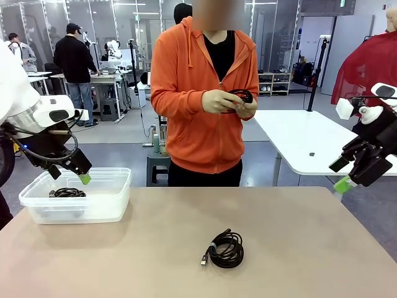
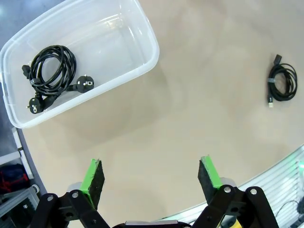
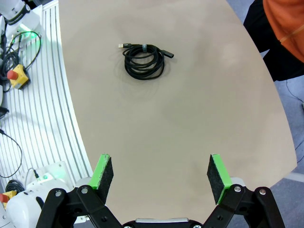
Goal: Organize and store the cables.
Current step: Place the USB Extension Cable into the Organizing box.
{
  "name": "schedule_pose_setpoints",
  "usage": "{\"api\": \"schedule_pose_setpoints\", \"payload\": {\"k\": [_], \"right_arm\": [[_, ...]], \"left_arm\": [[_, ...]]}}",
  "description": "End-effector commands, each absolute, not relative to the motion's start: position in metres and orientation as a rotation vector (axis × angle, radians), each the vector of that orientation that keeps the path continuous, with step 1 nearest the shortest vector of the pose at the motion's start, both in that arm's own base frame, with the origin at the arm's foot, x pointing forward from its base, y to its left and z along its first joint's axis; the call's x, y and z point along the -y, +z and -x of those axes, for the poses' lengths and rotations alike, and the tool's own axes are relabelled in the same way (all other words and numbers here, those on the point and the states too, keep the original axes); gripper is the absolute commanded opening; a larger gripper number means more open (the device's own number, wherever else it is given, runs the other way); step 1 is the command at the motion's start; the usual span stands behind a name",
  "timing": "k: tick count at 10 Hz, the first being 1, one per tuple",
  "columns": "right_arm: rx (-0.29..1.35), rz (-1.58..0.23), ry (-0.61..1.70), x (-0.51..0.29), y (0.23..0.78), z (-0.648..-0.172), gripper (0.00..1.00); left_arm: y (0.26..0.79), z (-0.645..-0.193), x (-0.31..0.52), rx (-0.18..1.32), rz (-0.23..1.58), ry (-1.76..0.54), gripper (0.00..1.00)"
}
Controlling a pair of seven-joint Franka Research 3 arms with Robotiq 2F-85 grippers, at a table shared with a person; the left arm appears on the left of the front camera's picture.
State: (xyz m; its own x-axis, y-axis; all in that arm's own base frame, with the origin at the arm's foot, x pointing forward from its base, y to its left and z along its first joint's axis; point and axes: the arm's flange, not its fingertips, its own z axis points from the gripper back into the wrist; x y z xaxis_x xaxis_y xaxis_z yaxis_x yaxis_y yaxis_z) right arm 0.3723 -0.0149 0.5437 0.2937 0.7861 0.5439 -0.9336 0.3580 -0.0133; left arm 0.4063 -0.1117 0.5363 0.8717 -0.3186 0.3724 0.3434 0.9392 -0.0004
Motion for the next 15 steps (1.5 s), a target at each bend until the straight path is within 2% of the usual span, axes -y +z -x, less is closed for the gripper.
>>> {"api": "schedule_pose_setpoints", "payload": {"k": [1, 5, 9, 11, 15], "right_arm": [[0.517, -0.332, 1.167, 0.013, 0.545, -0.375, 1.0], [0.517, -0.332, 1.167, 0.013, 0.545, -0.375, 1.0], [0.517, -0.332, 1.167, 0.013, 0.545, -0.375, 1.0], [0.517, -0.332, 1.167, 0.013, 0.545, -0.375, 1.0], [0.517, -0.332, 1.167, 0.013, 0.545, -0.375, 1.0]], "left_arm": [[0.536, -0.406, 0.112, 0.378, 0.067, -0.346, 1.0], [0.548, -0.399, 0.194, 0.395, 0.1, -0.834, 1.0], [0.533, -0.4, 0.277, 0.352, 0.126, -1.076, 1.0], [0.531, -0.4, 0.331, 0.261, 0.047, -1.113, 1.0], [0.514, -0.386, 0.414, 0.262, 0.146, -1.346, 1.0]]}}
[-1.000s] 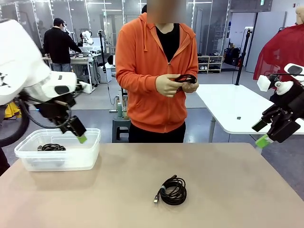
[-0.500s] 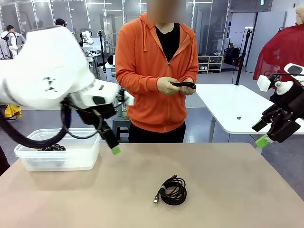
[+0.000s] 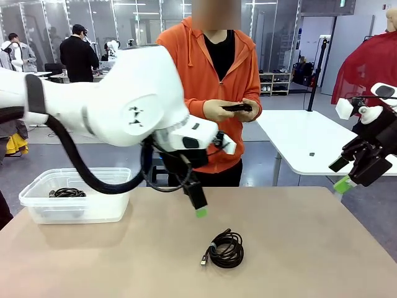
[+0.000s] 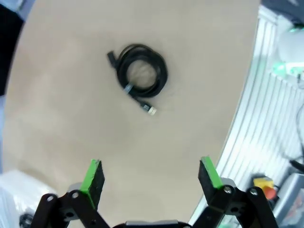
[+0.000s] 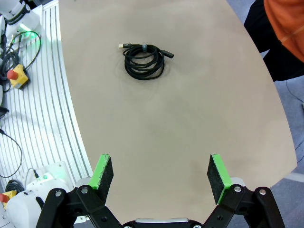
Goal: Organize and store the cables.
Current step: Place the USB Extension Cable into the Organizing box.
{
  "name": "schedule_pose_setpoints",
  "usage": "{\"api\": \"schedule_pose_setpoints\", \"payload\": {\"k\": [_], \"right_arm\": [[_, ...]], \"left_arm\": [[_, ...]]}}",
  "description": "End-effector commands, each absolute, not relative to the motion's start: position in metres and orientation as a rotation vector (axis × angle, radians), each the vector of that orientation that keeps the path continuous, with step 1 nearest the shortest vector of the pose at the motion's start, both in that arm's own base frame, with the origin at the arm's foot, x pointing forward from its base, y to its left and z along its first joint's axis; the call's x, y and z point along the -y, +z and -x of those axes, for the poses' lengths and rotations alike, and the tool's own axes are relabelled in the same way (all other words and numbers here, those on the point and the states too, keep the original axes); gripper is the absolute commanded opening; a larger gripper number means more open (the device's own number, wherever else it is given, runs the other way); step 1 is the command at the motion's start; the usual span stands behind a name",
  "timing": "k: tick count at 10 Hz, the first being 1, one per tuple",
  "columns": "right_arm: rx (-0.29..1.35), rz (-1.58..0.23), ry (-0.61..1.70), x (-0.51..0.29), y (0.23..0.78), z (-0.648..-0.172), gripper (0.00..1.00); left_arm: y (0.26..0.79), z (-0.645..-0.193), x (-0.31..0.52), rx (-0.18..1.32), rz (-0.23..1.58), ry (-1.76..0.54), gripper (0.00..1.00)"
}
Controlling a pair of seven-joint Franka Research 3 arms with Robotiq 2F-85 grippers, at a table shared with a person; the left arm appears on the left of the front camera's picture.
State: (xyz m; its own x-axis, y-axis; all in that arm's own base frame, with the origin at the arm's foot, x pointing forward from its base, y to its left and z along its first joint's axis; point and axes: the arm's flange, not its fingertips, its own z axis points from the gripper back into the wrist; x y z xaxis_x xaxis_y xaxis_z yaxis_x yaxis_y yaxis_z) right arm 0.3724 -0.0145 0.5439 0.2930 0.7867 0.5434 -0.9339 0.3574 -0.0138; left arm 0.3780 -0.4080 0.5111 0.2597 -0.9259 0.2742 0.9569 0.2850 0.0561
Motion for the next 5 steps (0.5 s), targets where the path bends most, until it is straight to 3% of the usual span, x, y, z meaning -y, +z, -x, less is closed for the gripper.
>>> {"api": "schedule_pose_setpoints", "payload": {"k": [1, 5], "right_arm": [[0.517, -0.332, 1.167, 0.013, 0.545, -0.375, 1.0], [0.517, -0.332, 1.167, 0.013, 0.545, -0.375, 1.0]], "left_arm": [[0.512, -0.385, 0.428, 0.274, 0.169, -1.4, 1.0], [0.503, -0.399, 0.461, 0.204, 0.095, -1.49, 1.0]]}}
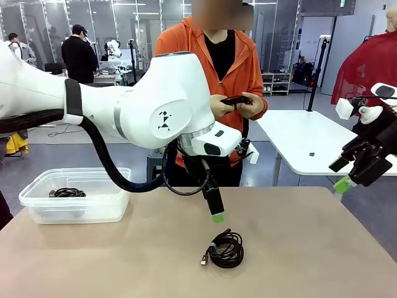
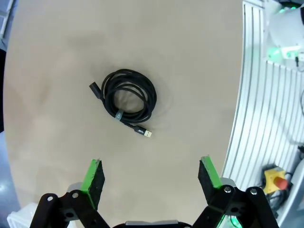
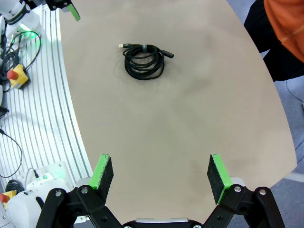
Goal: Organize and store the cables.
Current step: Place the USB Extension Cable into the Organizing box.
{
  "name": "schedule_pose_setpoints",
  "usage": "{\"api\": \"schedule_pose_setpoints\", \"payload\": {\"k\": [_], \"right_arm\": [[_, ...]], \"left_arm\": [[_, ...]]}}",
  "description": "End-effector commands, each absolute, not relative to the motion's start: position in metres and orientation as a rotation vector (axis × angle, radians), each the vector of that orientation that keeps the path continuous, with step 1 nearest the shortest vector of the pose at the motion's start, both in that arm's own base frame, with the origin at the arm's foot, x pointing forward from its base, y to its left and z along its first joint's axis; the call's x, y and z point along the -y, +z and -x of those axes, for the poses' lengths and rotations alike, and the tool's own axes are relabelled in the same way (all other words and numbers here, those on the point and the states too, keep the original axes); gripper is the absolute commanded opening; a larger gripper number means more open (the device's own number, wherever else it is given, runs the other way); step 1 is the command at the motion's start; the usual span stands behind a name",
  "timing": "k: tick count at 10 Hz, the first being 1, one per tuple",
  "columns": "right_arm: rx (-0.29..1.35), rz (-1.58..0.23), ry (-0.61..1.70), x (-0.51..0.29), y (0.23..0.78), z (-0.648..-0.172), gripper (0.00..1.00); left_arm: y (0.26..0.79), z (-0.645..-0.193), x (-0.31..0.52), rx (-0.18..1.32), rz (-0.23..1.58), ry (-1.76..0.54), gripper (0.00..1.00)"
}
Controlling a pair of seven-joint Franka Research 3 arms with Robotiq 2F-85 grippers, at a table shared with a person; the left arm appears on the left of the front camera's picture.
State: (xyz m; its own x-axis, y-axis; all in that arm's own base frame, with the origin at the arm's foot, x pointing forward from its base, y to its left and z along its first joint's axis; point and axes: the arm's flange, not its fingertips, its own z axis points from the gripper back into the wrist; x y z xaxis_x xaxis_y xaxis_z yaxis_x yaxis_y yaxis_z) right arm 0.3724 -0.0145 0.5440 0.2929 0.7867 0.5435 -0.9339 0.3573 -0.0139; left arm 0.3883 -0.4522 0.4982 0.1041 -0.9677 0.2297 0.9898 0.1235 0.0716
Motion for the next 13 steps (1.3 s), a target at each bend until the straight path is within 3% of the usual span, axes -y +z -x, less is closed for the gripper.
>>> {"api": "schedule_pose_setpoints", "payload": {"k": [1, 13], "right_arm": [[0.517, -0.332, 1.167, 0.013, 0.545, -0.375, 1.0], [0.517, -0.332, 1.167, 0.013, 0.545, -0.375, 1.0]], "left_arm": [[0.498, -0.407, 0.467, 0.179, 0.096, -1.503, 1.0], [0.489, -0.416, 0.473, 0.184, 0.125, -1.488, 1.0]]}}
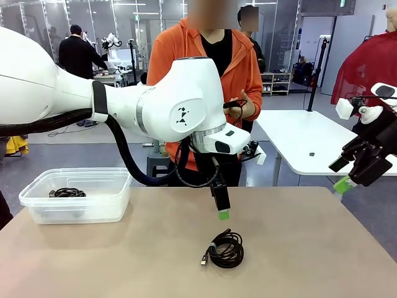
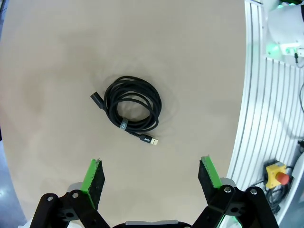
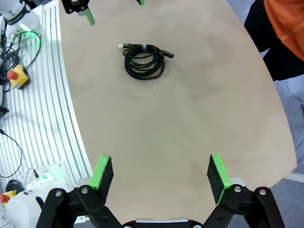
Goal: Organize and store the cables.
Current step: Place the USB Extension Cable into the Organizing box.
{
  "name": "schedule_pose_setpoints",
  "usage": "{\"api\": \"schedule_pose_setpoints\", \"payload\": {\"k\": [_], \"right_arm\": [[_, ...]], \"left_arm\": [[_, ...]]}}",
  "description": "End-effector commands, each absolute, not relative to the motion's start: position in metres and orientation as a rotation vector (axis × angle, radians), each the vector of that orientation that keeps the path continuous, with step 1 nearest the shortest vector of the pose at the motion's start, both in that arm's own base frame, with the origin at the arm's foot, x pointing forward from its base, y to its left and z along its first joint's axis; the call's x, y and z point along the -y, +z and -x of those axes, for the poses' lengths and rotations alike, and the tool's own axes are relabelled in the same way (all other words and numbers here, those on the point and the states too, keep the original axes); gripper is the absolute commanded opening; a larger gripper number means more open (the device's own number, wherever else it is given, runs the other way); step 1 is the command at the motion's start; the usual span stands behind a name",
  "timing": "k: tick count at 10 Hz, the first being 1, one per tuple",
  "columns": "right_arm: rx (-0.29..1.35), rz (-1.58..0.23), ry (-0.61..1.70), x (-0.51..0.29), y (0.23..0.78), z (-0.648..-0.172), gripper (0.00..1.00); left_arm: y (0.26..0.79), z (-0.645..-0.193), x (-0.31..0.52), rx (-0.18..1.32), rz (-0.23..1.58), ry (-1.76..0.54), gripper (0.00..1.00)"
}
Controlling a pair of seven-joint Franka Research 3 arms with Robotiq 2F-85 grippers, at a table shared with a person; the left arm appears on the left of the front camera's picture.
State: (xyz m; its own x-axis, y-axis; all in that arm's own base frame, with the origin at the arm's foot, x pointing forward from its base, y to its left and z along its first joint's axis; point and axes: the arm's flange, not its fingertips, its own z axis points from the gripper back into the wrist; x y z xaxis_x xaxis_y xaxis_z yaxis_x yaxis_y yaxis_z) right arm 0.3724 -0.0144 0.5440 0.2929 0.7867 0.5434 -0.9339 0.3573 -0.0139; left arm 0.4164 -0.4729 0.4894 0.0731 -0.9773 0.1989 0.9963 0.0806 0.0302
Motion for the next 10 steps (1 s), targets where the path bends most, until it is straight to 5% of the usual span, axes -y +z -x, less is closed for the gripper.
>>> {"api": "schedule_pose_setpoints", "payload": {"k": [1, 6, 10], "right_arm": [[0.517, -0.332, 1.167, 0.013, 0.545, -0.375, 1.0], [0.517, -0.332, 1.167, 0.013, 0.545, -0.375, 1.0], [0.517, -0.332, 1.167, 0.013, 0.545, -0.375, 1.0]], "left_arm": [[0.48, -0.426, 0.475, 0.12, 0.104, -1.351, 1.0], [0.424, -0.424, 0.483, 0.095, 0.033, -0.874, 1.0], [0.391, -0.45, 0.47, 0.111, -0.025, -0.714, 1.0]]}}
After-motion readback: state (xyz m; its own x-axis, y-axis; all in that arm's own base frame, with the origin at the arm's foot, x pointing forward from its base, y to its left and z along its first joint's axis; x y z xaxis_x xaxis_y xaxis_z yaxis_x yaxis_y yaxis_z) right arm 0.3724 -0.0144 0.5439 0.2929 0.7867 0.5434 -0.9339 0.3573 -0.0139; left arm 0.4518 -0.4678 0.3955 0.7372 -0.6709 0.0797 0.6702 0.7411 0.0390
